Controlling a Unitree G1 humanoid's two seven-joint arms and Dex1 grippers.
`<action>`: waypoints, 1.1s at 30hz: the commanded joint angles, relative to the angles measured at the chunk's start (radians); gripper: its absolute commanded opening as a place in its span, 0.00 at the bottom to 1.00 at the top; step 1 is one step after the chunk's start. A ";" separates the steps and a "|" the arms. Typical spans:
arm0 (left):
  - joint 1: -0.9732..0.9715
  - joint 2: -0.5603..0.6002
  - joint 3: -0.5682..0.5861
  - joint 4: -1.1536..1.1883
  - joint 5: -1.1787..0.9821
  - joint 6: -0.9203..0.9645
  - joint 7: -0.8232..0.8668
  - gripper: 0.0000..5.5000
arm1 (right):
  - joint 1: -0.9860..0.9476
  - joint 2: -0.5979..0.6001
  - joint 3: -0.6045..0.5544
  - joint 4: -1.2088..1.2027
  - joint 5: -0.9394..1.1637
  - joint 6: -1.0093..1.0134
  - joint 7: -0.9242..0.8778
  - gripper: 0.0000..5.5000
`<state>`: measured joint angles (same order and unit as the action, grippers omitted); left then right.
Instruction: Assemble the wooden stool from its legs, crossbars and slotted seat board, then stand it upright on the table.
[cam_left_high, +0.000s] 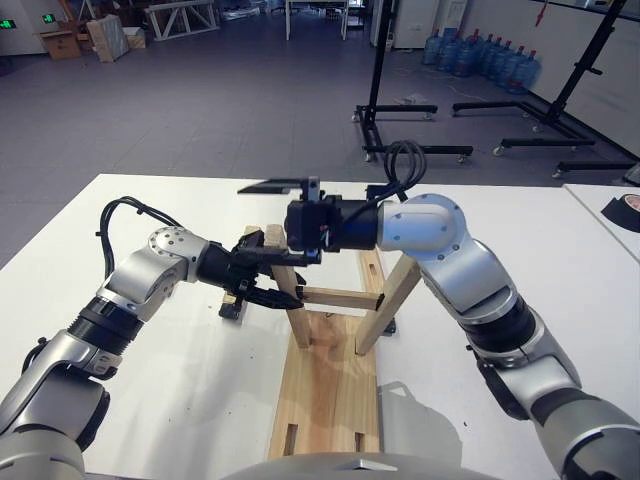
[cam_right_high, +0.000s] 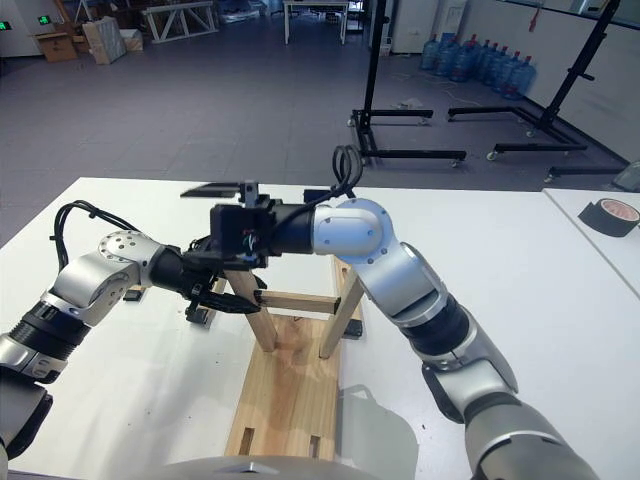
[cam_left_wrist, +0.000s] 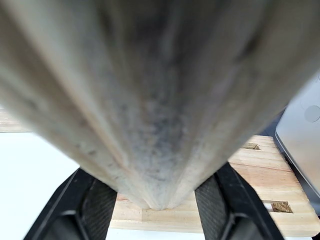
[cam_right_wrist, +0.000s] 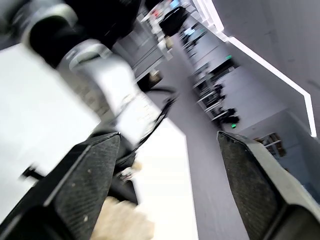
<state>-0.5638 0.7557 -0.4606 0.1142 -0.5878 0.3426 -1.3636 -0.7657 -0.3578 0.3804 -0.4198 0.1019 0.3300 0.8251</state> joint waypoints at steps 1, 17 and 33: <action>0.211 0.016 -0.317 0.095 0.328 0.098 0.023 0.37 | -0.119 0.091 -0.117 0.107 -0.045 -0.029 -0.183 0.64; 0.223 0.011 -0.300 0.097 0.314 0.093 0.045 0.37 | 0.087 -0.205 0.090 0.109 -0.283 -0.189 -0.013 0.64; 0.310 0.058 -0.181 -0.032 0.204 0.116 0.150 0.37 | 0.460 -0.065 -0.978 -0.013 0.968 0.584 -0.146 0.64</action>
<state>-0.5021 0.7569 -0.4445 0.0387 -0.6286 0.3359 -1.2942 -0.4298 -0.3041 -0.2688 -0.5091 0.6023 0.7250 0.5313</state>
